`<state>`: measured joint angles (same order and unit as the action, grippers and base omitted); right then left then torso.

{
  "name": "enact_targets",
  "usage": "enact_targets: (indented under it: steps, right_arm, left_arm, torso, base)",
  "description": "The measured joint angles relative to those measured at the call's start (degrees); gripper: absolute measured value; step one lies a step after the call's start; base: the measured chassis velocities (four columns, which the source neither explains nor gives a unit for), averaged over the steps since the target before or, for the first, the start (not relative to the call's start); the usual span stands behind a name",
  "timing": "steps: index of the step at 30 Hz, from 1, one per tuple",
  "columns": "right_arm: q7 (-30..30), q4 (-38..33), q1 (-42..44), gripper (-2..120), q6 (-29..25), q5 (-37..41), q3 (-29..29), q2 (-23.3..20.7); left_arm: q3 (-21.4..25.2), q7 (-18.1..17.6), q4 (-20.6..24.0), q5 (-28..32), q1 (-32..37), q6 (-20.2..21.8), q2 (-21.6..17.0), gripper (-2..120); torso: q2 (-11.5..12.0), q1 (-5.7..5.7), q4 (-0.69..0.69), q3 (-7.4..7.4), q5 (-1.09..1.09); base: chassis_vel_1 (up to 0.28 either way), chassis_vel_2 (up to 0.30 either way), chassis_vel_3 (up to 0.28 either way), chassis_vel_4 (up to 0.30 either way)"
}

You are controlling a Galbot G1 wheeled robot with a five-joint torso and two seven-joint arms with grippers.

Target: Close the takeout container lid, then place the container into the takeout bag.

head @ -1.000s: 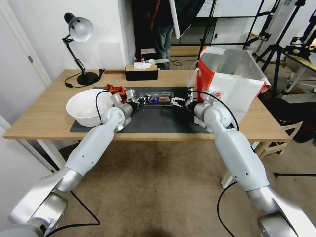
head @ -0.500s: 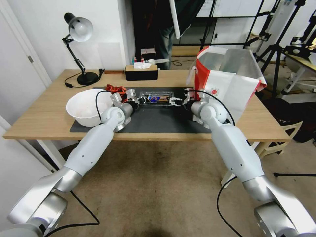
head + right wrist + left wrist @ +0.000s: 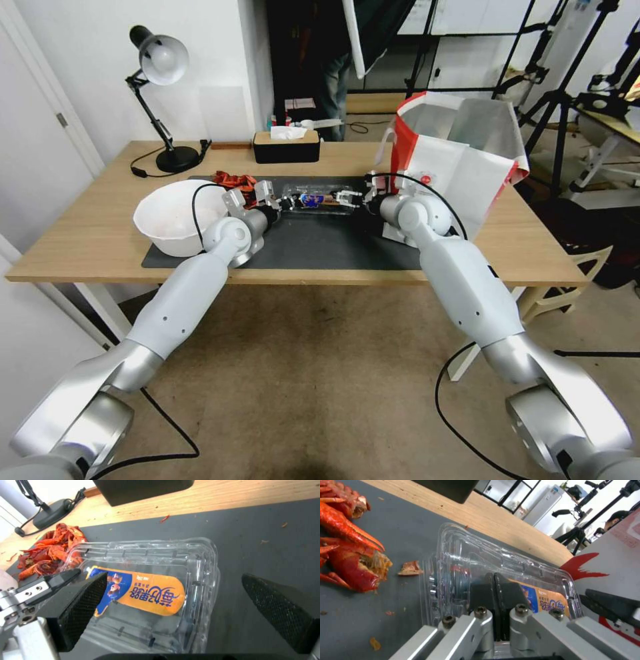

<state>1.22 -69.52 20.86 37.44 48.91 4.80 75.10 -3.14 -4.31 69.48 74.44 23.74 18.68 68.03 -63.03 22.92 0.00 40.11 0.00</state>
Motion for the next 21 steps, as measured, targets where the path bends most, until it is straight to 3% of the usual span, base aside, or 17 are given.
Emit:
enact_targets:
  steps: [21]
  right_arm:
    - [0.41, 3.47, -0.83, 100, 3.05, 0.32, 0.43, 2.79]
  left_arm:
    - [-0.12, -0.21, 0.44, 0.36, 0.11, 0.07, -0.39, 0]
  torso:
    - [0.0, 0.0, 0.0, 0.0, 0.0]
  base:
    - [0.0, 0.0, 0.0, 0.0]
